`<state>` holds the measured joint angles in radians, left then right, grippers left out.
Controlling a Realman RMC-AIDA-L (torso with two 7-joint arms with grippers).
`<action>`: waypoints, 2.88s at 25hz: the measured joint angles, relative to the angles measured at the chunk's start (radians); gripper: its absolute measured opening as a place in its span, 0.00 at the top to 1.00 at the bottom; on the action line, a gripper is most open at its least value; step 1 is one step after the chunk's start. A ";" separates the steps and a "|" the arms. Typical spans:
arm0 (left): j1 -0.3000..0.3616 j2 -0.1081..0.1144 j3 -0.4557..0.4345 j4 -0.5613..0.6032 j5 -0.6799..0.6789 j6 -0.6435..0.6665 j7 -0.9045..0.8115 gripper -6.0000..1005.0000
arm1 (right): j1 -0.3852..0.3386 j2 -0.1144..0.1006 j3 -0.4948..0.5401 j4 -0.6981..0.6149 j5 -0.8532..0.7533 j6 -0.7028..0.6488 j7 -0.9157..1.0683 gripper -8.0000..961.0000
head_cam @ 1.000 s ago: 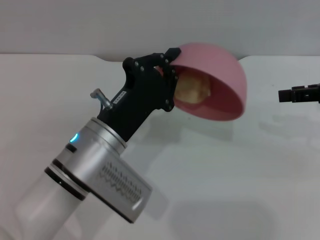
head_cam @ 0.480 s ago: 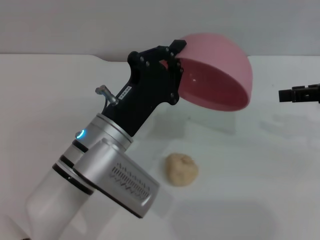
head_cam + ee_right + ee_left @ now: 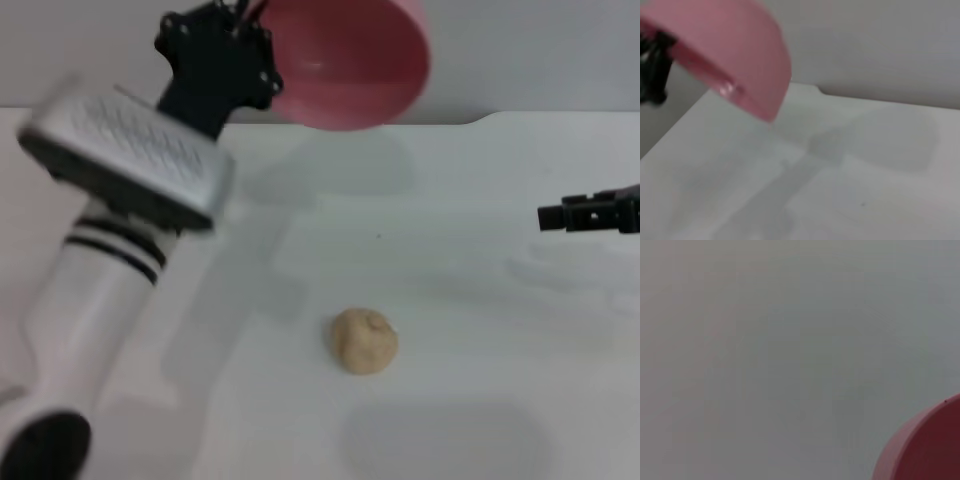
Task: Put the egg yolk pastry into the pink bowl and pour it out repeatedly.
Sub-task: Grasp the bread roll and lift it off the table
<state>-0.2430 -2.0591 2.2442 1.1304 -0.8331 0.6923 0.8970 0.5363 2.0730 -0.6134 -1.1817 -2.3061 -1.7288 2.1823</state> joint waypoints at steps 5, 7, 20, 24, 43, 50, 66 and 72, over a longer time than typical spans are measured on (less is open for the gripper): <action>0.037 -0.002 -0.279 0.258 -0.022 -0.601 -0.016 1.00 | 0.001 -0.002 -0.031 0.024 0.000 0.002 -0.017 0.38; 0.034 -0.003 -0.370 0.327 -0.043 -0.814 -0.036 1.00 | 0.002 -0.002 -0.049 0.028 0.000 0.003 -0.022 0.38; -0.129 0.005 -1.062 0.473 0.023 -1.984 -0.430 1.00 | 0.005 0.004 -0.273 0.036 0.005 0.004 -0.116 0.38; -0.154 0.007 -1.111 0.510 0.262 -2.180 -0.525 1.00 | 0.030 0.005 -0.396 0.065 0.005 0.012 -0.134 0.38; -0.133 0.003 -1.105 0.542 0.347 -2.317 -0.530 1.00 | 0.131 0.008 -0.883 0.220 0.133 0.448 -0.141 0.38; -0.133 0.003 -1.105 0.542 0.347 -2.312 -0.516 1.00 | 0.127 0.010 -0.981 0.273 0.210 0.583 -0.140 0.38; -0.140 0.004 -1.103 0.533 0.348 -2.309 -0.505 1.00 | 0.136 0.004 -1.004 0.305 0.139 0.579 -0.028 0.42; -0.143 0.004 -1.104 0.532 0.348 -2.306 -0.504 1.00 | 0.135 0.000 -0.982 0.291 0.136 0.544 -0.021 0.52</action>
<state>-0.3862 -2.0555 1.1405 1.6622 -0.4847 -1.6139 0.3926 0.6709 2.0733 -1.5958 -0.8910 -2.1697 -1.1849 2.1618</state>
